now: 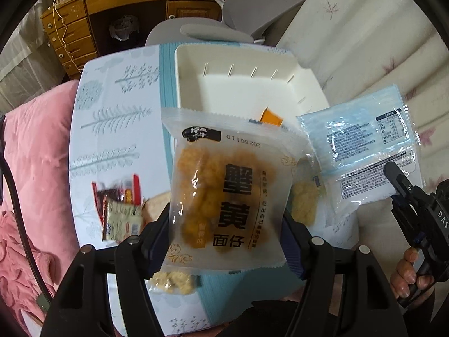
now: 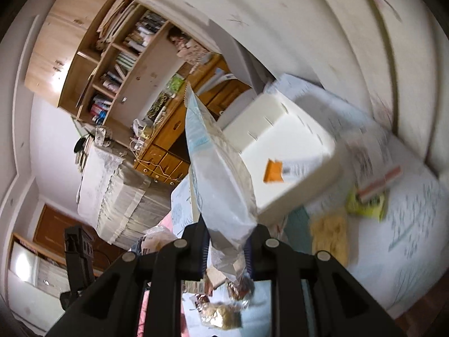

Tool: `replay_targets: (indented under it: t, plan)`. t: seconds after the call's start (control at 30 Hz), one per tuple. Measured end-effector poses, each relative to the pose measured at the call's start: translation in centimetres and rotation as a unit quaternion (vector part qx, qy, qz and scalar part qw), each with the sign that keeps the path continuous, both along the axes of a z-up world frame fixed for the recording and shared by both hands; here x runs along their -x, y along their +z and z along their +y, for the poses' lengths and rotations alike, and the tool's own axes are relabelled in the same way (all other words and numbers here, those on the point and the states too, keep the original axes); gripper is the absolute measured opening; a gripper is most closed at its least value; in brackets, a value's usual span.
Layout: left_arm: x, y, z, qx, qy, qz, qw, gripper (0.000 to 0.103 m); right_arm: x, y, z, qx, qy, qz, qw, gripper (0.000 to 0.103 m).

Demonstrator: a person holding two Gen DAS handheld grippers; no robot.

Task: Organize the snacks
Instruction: 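Carry the pastry bag and white bag over the white tray with both tools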

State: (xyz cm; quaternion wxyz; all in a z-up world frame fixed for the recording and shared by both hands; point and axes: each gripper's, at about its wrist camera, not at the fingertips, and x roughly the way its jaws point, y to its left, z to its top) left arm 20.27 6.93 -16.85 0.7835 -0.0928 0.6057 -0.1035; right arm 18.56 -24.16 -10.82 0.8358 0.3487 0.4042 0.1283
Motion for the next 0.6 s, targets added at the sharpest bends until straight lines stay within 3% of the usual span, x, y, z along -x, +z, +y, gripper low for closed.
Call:
replay_targets:
  t: [0.27,0.6]
  plan:
    - [-4.5,1.8,-3.2,-0.019,0.019,-0.030,0.9992,0.071,-4.9,1.5,-1.2,0.036,0.048,-0.020,0.998,0.021]
    - [-9.1,0.0,-5.9,-0.027,0.050,-0.035,0.9978,0.073,-9.2,1.0,-1.8,0.075,0.099,-0.018,0.992,0.021]
